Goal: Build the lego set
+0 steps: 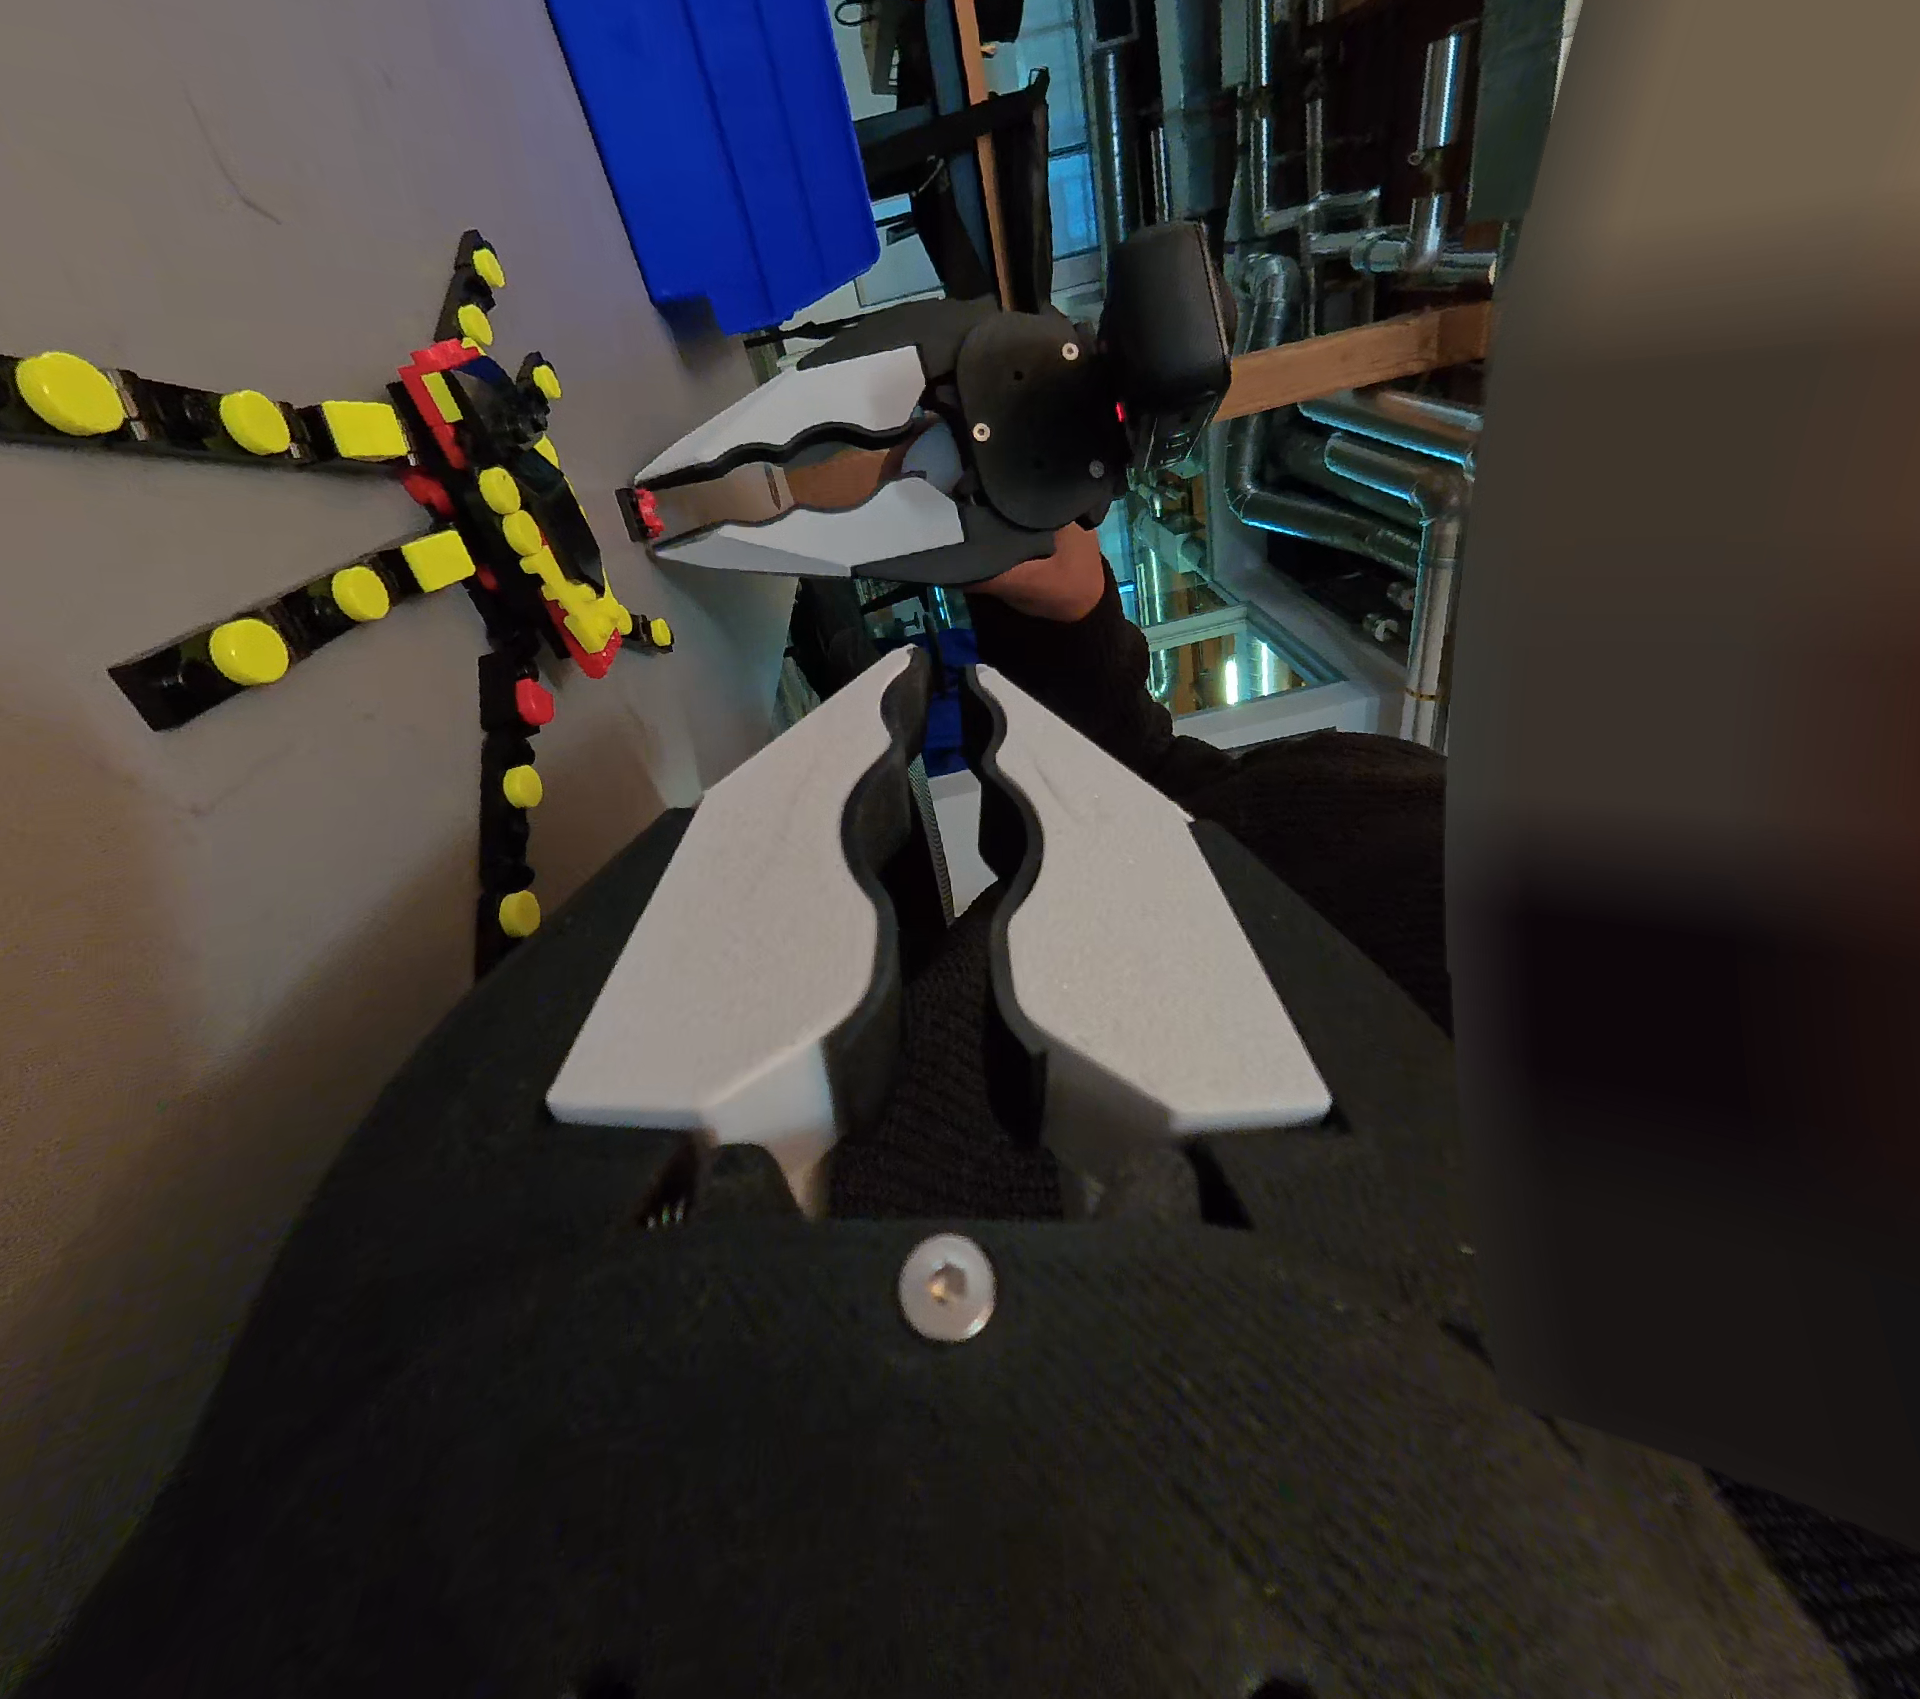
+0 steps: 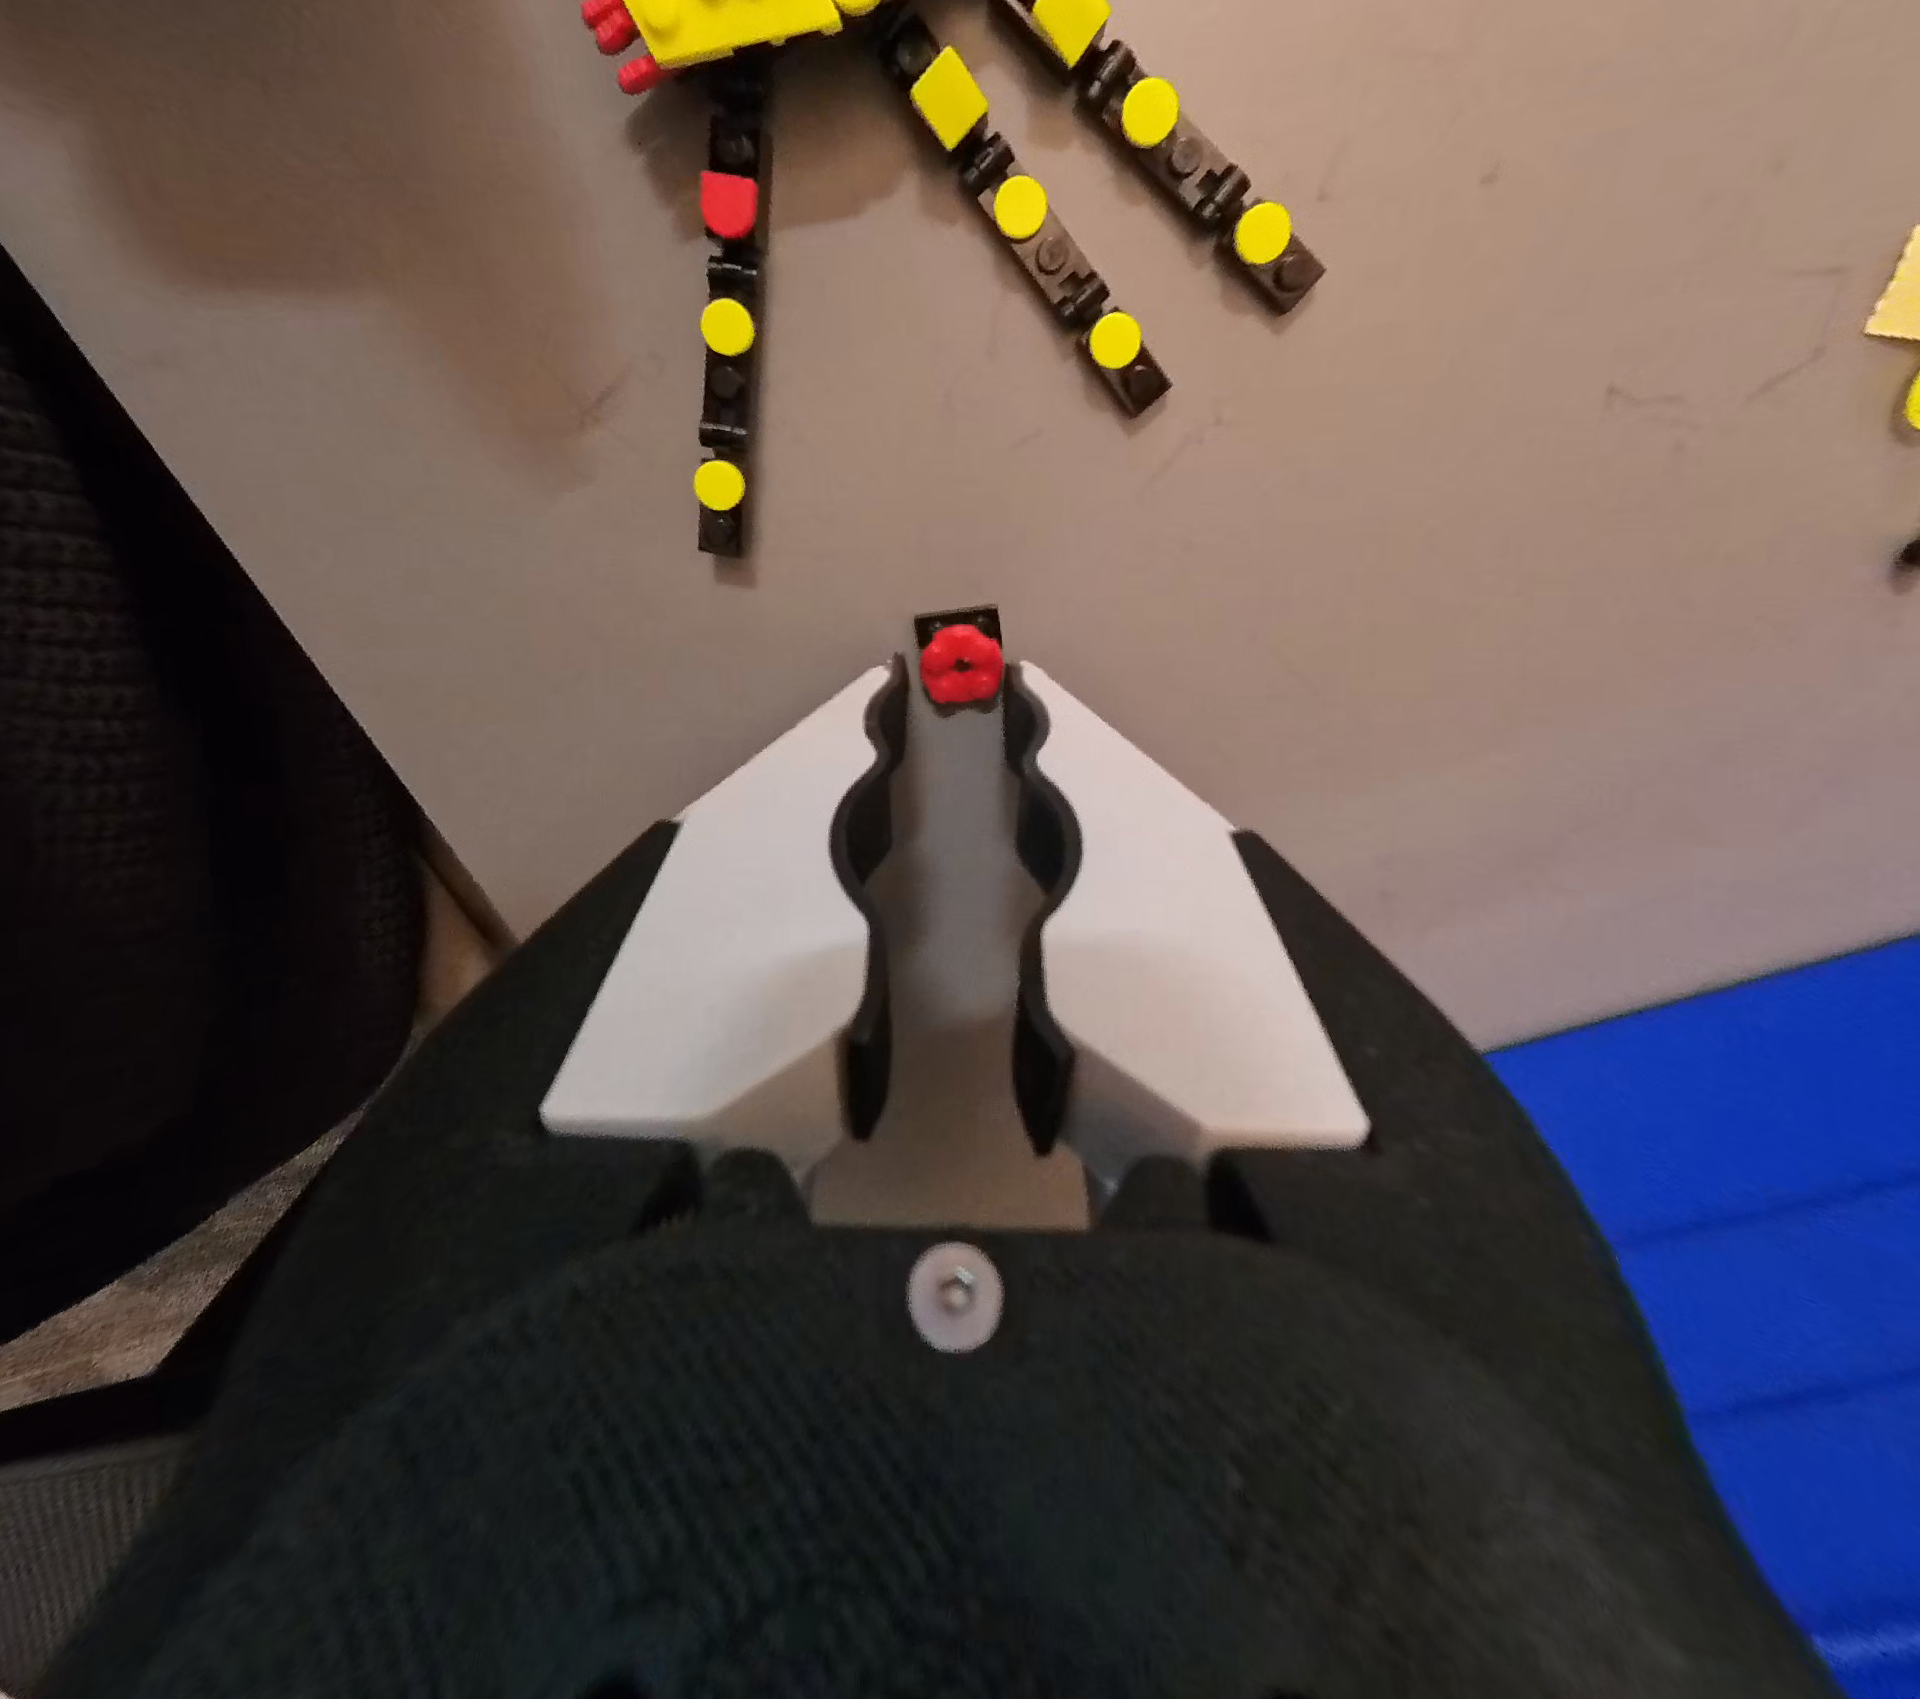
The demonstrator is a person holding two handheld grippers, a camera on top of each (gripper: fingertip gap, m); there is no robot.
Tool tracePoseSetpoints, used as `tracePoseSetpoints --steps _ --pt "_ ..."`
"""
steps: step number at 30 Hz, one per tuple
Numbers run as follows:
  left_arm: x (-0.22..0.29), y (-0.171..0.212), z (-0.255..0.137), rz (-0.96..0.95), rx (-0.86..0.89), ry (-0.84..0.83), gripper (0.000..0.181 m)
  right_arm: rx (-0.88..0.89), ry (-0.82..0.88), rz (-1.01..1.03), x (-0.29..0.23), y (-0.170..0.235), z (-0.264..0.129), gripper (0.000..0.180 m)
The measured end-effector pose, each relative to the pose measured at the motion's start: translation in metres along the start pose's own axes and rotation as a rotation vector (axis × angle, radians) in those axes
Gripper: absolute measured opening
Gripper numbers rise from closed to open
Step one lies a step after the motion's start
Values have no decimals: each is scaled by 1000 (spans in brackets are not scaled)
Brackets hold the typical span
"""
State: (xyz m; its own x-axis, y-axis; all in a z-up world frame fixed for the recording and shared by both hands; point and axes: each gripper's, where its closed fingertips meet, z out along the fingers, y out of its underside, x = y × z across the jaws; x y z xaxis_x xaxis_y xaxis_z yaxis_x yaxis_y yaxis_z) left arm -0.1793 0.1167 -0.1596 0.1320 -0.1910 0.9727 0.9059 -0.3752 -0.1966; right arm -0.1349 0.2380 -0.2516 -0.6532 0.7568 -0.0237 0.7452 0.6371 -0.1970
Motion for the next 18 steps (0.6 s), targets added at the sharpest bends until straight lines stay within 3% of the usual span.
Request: tracePoseSetpoints --steps 11,18 --pt "-1 1 1 -2 -4 -1 2 117 13 -92 -1 -2 -4 26" --pt "-1 1 1 1 -4 -5 2 243 -22 -151 1 -3 -4 22"
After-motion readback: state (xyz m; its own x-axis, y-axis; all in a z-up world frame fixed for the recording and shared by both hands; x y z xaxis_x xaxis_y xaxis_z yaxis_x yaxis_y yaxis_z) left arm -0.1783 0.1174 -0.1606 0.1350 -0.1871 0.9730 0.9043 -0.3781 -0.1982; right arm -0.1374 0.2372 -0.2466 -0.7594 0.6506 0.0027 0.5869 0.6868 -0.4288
